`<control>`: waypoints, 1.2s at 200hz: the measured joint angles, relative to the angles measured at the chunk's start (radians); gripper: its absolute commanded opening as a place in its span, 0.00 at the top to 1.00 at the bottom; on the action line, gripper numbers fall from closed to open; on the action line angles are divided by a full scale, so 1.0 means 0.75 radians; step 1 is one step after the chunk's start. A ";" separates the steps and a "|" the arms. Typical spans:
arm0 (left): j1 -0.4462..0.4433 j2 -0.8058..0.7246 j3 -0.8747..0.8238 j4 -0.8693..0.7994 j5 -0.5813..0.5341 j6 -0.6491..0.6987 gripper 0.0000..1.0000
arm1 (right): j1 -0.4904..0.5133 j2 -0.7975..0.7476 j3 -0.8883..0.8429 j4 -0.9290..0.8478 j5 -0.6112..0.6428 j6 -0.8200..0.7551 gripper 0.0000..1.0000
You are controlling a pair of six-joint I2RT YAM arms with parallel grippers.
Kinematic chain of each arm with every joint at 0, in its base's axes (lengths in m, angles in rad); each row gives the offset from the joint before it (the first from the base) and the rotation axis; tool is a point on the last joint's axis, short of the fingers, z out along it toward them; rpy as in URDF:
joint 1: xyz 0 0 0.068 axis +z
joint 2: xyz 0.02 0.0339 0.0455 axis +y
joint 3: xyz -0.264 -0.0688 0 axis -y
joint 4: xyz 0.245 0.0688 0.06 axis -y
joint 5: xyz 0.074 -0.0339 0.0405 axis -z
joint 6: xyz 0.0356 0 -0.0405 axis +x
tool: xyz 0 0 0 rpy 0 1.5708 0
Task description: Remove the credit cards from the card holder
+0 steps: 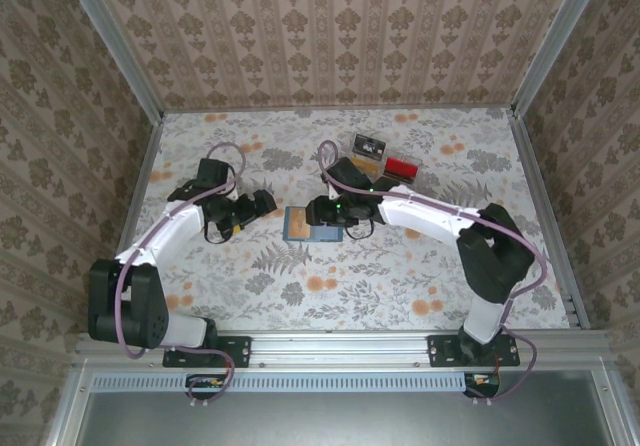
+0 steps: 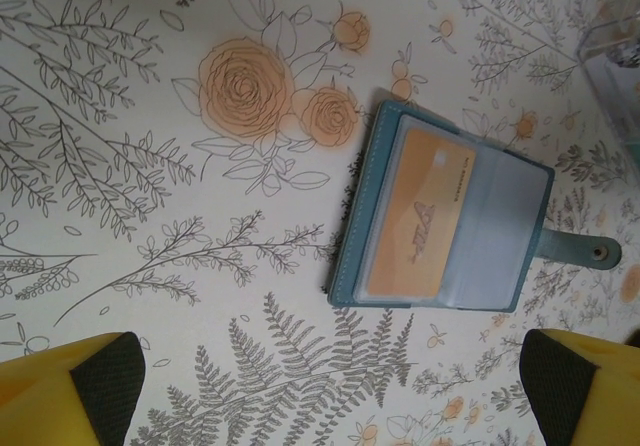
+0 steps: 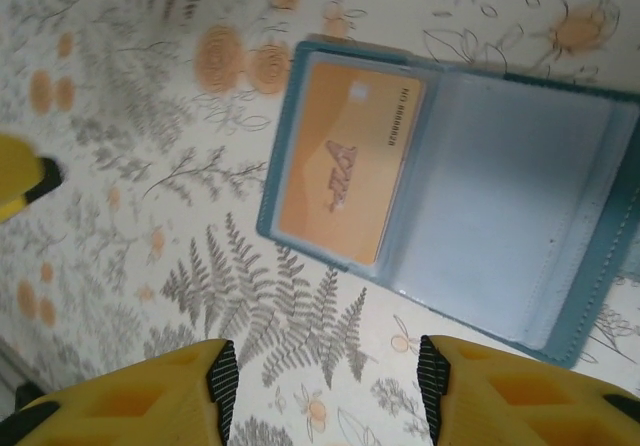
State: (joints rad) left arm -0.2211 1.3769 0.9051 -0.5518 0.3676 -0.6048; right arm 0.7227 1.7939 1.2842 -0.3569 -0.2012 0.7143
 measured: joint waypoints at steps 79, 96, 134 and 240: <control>-0.037 0.061 -0.002 0.039 0.047 0.021 0.12 | 0.030 0.264 0.116 0.034 0.021 0.291 0.63; -0.077 0.131 0.025 0.039 0.055 0.033 0.22 | 0.026 0.283 0.129 0.054 0.021 0.310 0.67; -0.131 0.264 0.099 0.063 0.079 0.063 0.50 | 0.007 0.292 0.126 0.094 0.020 0.319 0.73; -0.165 0.453 0.179 0.100 0.138 0.080 0.79 | -0.021 0.311 0.094 0.166 -0.022 0.313 0.74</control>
State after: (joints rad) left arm -0.3450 1.7168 1.0393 -0.4770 0.4713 -0.5446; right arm 0.7067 2.0270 1.3548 -0.2321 -0.2180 0.9489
